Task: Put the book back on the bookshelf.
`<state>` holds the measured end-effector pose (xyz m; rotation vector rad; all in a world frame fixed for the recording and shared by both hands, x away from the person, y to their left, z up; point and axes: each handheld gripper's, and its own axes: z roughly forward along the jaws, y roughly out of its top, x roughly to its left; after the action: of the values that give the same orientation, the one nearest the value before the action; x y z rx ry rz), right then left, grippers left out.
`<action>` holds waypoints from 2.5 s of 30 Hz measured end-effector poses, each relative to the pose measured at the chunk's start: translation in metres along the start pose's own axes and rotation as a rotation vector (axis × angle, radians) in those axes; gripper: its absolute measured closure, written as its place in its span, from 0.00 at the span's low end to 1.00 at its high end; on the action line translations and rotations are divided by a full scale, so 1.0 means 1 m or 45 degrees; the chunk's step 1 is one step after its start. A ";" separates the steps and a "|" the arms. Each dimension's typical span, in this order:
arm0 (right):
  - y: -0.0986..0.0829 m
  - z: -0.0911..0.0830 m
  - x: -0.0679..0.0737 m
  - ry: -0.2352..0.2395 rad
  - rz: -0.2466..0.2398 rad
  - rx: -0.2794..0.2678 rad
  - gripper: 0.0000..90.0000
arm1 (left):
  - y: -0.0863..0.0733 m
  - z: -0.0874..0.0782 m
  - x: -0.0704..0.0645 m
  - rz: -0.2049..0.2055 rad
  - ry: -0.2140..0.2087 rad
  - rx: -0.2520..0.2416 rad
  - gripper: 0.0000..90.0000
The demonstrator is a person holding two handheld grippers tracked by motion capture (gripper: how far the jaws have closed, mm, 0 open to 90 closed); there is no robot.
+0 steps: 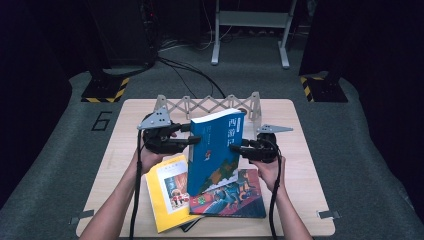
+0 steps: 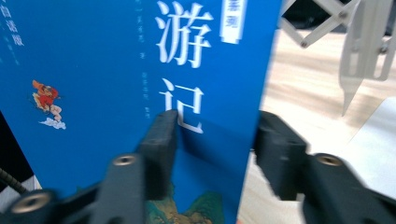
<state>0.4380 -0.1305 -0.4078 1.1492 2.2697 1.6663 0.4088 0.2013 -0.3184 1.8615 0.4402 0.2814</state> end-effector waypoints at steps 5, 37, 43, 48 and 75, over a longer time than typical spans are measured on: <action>-0.004 -0.005 0.001 -0.009 -0.011 -0.037 0.67 | -0.002 0.001 0.001 -0.065 -0.042 -0.003 0.60; -0.003 0.017 0.001 0.042 0.063 0.073 0.30 | -0.009 0.010 -0.007 -0.115 0.061 0.120 0.62; -0.004 0.018 -0.003 0.097 0.069 0.081 0.18 | -0.008 0.010 -0.006 -0.099 0.038 0.119 0.61; -0.006 0.028 -0.008 0.142 0.086 0.109 0.07 | -0.006 0.009 -0.010 -0.069 0.024 0.127 0.61; -0.015 0.017 0.011 0.043 -0.060 -0.036 0.28 | -0.009 0.022 -0.006 -0.146 0.004 0.159 0.47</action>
<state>0.4308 -0.1125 -0.4237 1.0616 2.2667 1.7073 0.4113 0.1827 -0.3336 1.9492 0.5760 0.1827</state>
